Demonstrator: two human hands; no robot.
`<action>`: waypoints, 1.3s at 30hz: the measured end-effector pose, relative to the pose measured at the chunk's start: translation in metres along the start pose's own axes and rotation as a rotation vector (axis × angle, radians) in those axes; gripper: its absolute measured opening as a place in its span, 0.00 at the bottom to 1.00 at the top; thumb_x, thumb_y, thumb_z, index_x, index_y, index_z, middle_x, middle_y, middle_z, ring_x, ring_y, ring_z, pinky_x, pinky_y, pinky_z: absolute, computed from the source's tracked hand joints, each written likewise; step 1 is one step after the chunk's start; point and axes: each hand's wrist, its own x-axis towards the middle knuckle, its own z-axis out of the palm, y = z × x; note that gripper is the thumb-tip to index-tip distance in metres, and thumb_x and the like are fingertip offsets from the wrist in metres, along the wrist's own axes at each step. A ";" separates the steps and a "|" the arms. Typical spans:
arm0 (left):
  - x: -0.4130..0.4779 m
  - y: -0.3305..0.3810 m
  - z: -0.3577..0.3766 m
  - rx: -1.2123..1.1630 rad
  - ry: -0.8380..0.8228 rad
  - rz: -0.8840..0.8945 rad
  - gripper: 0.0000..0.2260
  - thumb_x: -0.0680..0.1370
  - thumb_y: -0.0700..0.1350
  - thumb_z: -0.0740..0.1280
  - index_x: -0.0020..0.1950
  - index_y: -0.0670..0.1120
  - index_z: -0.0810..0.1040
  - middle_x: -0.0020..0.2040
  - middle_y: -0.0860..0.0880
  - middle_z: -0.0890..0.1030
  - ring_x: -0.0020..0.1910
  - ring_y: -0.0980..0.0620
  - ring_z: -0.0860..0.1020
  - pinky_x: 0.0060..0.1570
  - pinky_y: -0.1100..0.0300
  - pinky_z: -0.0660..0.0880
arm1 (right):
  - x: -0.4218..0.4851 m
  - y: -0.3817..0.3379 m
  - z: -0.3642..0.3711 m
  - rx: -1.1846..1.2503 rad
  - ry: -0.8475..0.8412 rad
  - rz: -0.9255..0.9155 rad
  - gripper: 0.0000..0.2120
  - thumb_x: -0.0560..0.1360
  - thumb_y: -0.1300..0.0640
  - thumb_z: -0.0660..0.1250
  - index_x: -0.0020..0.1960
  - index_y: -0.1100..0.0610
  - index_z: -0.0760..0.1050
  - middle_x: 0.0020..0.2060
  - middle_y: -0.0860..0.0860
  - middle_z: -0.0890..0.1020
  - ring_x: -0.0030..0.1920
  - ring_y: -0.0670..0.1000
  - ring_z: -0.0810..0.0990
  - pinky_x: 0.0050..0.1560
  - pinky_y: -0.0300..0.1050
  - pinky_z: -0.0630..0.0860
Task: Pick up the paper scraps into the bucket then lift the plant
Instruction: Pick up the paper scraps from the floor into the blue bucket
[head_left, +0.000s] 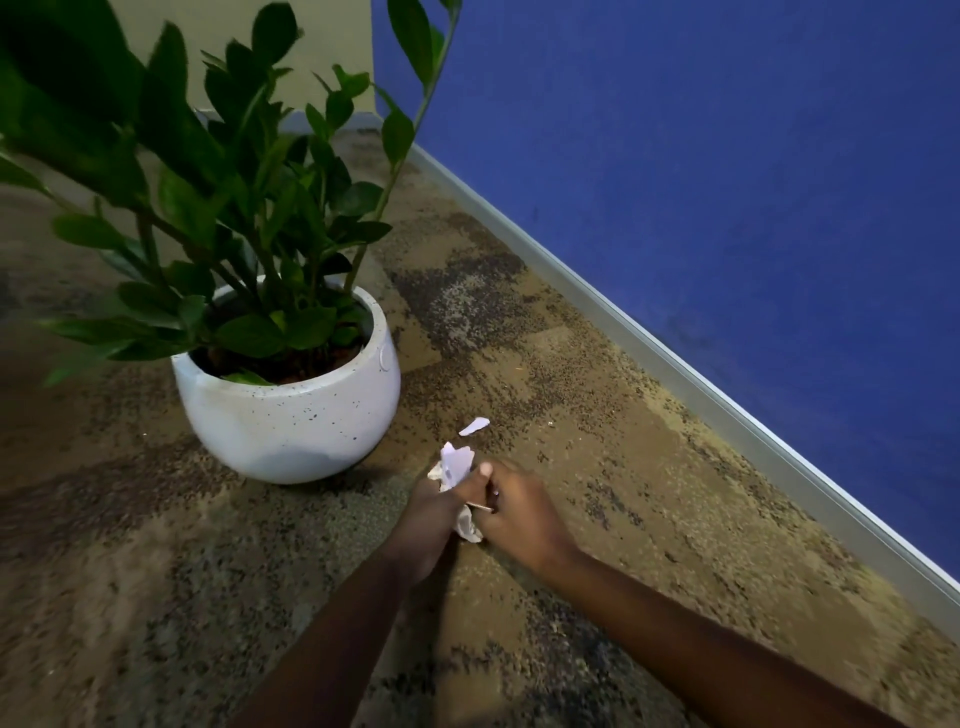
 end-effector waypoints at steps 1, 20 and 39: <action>-0.002 0.003 -0.003 -0.037 -0.008 -0.050 0.06 0.79 0.40 0.61 0.45 0.43 0.76 0.33 0.52 0.82 0.33 0.57 0.81 0.31 0.68 0.77 | 0.000 -0.002 0.000 0.052 -0.006 -0.022 0.17 0.72 0.67 0.63 0.60 0.61 0.76 0.54 0.57 0.81 0.52 0.53 0.79 0.46 0.31 0.68; -0.022 0.028 -0.039 -0.079 0.288 -0.094 0.24 0.81 0.32 0.55 0.75 0.31 0.51 0.46 0.19 0.76 0.33 0.44 0.85 0.19 0.76 0.68 | 0.070 -0.012 0.002 -0.221 -0.047 0.090 0.20 0.72 0.71 0.60 0.63 0.63 0.73 0.62 0.59 0.74 0.62 0.57 0.73 0.61 0.47 0.72; -0.042 0.039 -0.056 -0.239 0.153 -0.095 0.28 0.81 0.30 0.53 0.73 0.30 0.39 0.11 0.51 0.67 0.64 0.19 0.44 0.31 0.70 0.68 | 0.054 -0.001 0.002 -0.734 -0.266 0.038 0.24 0.81 0.65 0.52 0.76 0.60 0.54 0.75 0.57 0.59 0.73 0.56 0.62 0.72 0.47 0.62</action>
